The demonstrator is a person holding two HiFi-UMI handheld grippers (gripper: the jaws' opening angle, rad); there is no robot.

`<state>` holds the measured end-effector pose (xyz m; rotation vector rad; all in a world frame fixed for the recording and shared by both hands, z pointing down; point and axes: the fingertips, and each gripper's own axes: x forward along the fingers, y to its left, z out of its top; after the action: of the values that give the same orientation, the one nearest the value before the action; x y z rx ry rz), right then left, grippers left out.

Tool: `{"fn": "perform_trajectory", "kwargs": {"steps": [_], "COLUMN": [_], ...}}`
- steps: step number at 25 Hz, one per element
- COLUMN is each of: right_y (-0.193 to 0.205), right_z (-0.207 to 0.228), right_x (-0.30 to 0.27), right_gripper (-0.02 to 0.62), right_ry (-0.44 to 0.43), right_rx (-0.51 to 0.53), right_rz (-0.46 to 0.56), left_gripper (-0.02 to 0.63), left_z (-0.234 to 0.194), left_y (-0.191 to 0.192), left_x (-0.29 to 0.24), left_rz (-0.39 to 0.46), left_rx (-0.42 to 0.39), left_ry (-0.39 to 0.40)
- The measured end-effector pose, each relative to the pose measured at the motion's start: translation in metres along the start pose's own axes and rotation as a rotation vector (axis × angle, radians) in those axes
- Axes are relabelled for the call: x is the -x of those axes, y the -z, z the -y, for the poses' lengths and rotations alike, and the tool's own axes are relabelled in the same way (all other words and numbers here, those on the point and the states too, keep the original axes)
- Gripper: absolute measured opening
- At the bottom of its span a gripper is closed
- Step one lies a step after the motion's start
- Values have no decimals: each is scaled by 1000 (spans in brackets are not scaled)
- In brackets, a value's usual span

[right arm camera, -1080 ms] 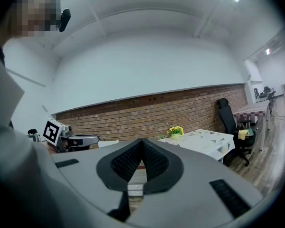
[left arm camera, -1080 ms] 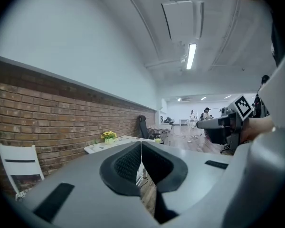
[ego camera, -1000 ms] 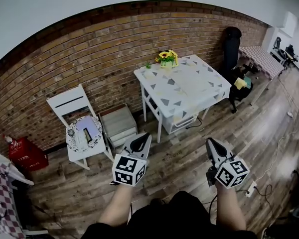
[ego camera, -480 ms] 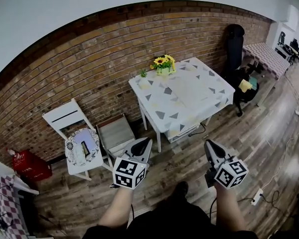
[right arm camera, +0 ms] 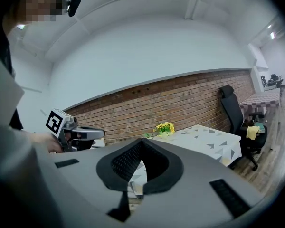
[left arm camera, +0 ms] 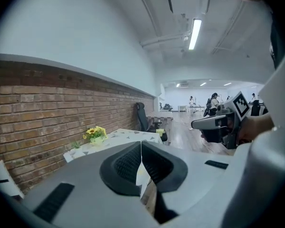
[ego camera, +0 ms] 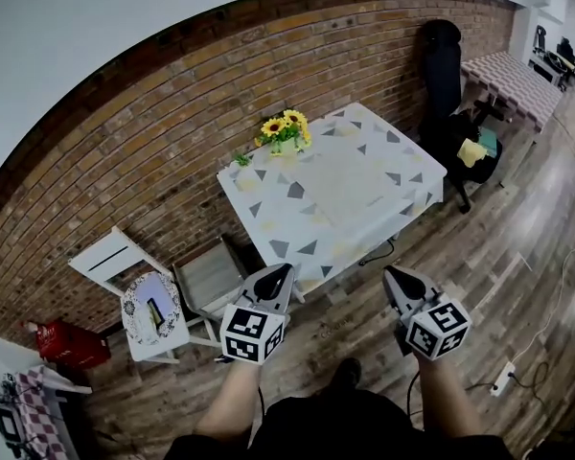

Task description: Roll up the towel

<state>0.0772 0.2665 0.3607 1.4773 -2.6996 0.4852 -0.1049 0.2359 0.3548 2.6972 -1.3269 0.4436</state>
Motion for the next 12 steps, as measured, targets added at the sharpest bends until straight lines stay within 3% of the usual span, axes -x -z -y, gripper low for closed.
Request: {"fn": "perform_trajectory", "kwargs": {"steps": [12], "right_y": [8], "right_z": [53], "right_x": [-12], "right_gripper": [14], "right_ry": [20], "right_rx": [-60], "right_rz": [-44], "left_gripper": [18], "left_z": [0], "left_y": [8], "left_x": [-60], "left_rz": [-64], "left_rx": [-21], "left_ry": [16]}}
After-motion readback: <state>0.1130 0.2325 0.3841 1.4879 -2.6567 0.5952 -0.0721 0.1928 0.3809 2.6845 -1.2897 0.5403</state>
